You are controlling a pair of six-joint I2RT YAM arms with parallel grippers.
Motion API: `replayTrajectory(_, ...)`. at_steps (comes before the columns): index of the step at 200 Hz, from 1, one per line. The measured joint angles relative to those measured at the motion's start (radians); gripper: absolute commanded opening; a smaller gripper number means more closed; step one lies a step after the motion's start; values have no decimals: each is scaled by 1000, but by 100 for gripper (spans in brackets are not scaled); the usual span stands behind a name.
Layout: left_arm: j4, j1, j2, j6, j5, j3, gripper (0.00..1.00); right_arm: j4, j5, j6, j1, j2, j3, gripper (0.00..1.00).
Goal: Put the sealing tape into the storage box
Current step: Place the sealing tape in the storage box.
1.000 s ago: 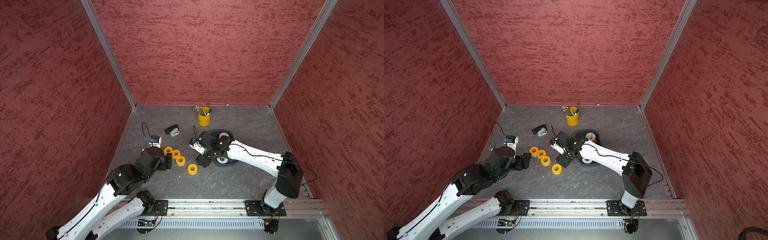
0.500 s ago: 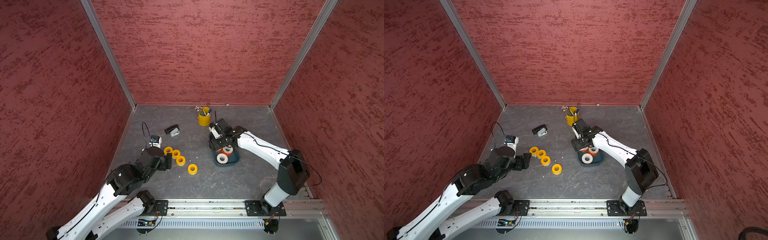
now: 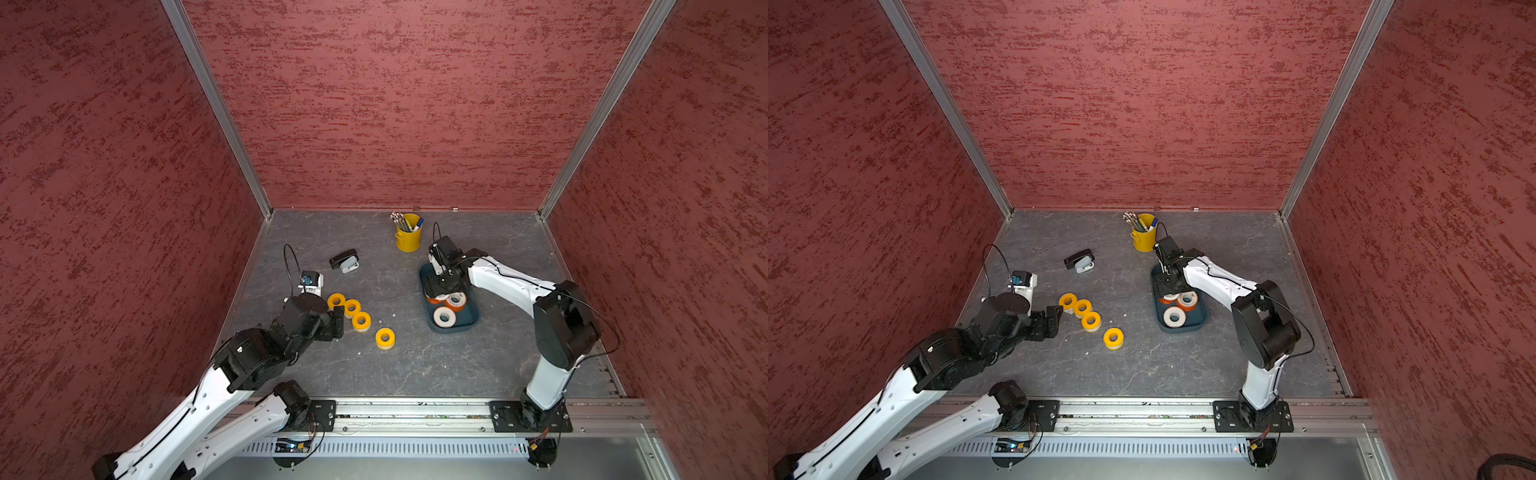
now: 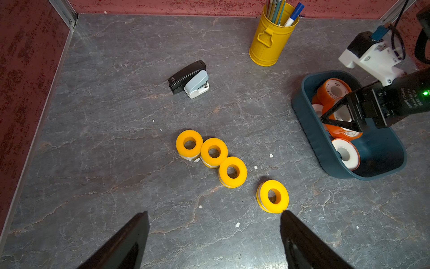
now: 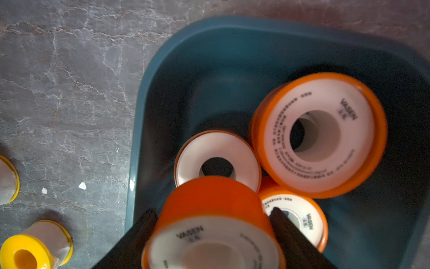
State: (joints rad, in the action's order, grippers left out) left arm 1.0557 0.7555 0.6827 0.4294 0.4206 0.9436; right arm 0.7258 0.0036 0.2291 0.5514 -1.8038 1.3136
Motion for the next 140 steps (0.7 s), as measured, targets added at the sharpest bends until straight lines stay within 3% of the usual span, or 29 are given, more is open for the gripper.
replayTrajectory(140, 0, -5, 10, 0, -1, -2, 91, -32, 0, 11, -4, -56, 22, 62)
